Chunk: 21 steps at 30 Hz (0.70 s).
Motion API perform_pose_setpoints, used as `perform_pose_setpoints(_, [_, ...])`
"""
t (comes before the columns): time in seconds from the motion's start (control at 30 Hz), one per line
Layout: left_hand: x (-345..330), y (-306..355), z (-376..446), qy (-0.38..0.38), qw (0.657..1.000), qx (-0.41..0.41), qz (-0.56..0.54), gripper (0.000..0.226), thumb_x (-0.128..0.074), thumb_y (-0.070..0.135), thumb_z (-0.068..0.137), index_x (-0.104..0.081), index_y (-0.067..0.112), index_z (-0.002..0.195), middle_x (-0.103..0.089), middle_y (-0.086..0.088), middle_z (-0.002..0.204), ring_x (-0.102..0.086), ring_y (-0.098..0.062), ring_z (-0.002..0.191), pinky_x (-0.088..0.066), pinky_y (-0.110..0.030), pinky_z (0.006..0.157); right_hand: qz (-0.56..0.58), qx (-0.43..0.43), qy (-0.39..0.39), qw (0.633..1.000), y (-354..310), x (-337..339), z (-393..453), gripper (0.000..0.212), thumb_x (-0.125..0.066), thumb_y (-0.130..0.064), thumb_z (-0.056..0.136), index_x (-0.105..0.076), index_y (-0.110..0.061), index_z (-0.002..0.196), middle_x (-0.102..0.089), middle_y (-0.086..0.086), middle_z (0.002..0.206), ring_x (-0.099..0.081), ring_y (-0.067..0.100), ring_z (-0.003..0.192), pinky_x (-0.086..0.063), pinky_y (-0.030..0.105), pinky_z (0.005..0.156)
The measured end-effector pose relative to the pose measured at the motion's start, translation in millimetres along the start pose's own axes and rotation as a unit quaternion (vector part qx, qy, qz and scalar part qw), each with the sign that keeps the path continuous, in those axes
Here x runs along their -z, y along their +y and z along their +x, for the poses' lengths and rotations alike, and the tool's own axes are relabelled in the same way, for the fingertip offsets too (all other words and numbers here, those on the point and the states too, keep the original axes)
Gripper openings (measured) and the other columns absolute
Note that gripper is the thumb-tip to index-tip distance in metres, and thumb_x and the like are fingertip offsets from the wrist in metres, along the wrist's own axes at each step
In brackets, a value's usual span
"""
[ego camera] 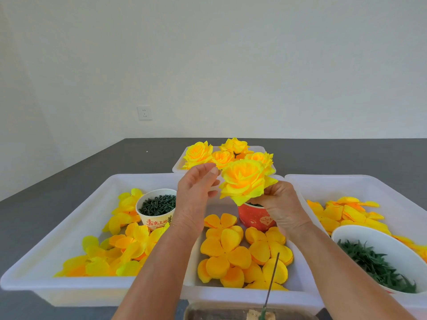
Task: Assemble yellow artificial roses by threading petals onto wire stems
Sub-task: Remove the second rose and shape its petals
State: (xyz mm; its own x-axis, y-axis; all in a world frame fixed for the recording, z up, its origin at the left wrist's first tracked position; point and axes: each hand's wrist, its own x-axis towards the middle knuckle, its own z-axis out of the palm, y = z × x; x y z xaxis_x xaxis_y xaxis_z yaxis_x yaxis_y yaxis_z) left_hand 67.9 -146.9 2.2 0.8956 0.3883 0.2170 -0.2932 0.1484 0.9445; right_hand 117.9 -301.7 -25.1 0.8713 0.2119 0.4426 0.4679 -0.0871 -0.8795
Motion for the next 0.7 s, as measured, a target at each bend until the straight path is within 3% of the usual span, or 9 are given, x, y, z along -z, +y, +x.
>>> perform_pose_setpoints(0.13, [-1.2,2.2,-0.3,0.009,1.000,0.018,-0.009,0.016,-0.054,0.018,0.093,-0.065,0.007,0.091,-0.066,-0.001,0.073,-0.058,-0.012,0.066,-0.046,-0.022,0.062,0.047,-0.051,0.026,0.997,2.7,1.5,1.5,0.008,-0.072,-0.020,0.077,-0.072,-0.027,0.076,-0.074,-0.005,0.080,-0.068,0.023,0.082,-0.051,0.038,0.079])
perform_pose_setpoints(0.23, [-1.4,1.7,-2.1,-0.005,1.000,0.018,0.006,0.022,-0.054,0.020,0.094,-0.064,0.005,0.081,-0.062,-0.005,0.069,-0.054,-0.015,0.062,-0.043,-0.022,0.057,0.054,-0.059,0.040,0.996,2.3,2.1,2.1,0.006,-0.073,-0.018,0.077,-0.073,-0.023,0.078,-0.074,0.004,0.086,-0.067,0.031,0.088,-0.049,0.048,0.088])
perform_pose_setpoints(0.33, [-2.2,2.5,-3.6,-0.033,0.999,0.024,0.020,0.026,-0.059,0.026,0.089,-0.064,0.008,0.072,-0.060,-0.002,0.062,-0.053,-0.012,0.055,-0.043,-0.021,0.053,0.048,-0.051,0.040,0.997,3.2,2.1,2.2,0.008,-0.074,-0.018,0.076,-0.073,-0.025,0.075,-0.074,-0.001,0.081,-0.068,0.027,0.084,-0.050,0.042,0.083])
perform_pose_setpoints(0.47, [-3.6,1.2,-5.6,-0.087,0.993,0.049,0.070,0.028,-0.065,0.031,0.081,-0.063,0.006,0.069,-0.062,-0.001,0.058,-0.054,-0.009,0.050,-0.044,-0.018,0.050,0.020,-0.024,0.037,0.999,3.8,0.8,3.2,0.022,-0.075,-0.013,0.076,-0.068,-0.032,0.068,-0.067,-0.022,0.063,-0.064,-0.004,0.065,-0.046,0.009,0.058])
perform_pose_setpoints(0.6, [-0.3,0.0,-4.0,-0.097,0.993,0.048,0.057,0.018,-0.064,0.012,0.084,-0.062,0.007,0.067,-0.059,0.002,0.053,-0.051,-0.008,0.051,-0.042,-0.018,0.051,-0.004,-0.021,0.029,0.999,6.3,0.5,5.1,0.021,-0.075,-0.013,0.075,-0.068,-0.031,0.068,-0.066,-0.021,0.064,-0.063,0.001,0.067,-0.045,0.017,0.061])
perform_pose_setpoints(0.7, [0.9,-0.8,-2.9,-0.101,0.993,0.058,0.030,0.017,-0.061,0.010,0.086,-0.062,0.008,0.069,-0.059,0.002,0.055,-0.051,-0.009,0.053,-0.044,-0.020,0.054,-0.008,-0.012,0.021,1.000,5.7,0.5,5.1,0.018,-0.075,-0.015,0.076,-0.068,-0.031,0.070,-0.067,-0.019,0.067,-0.063,0.005,0.072,-0.046,0.021,0.065])
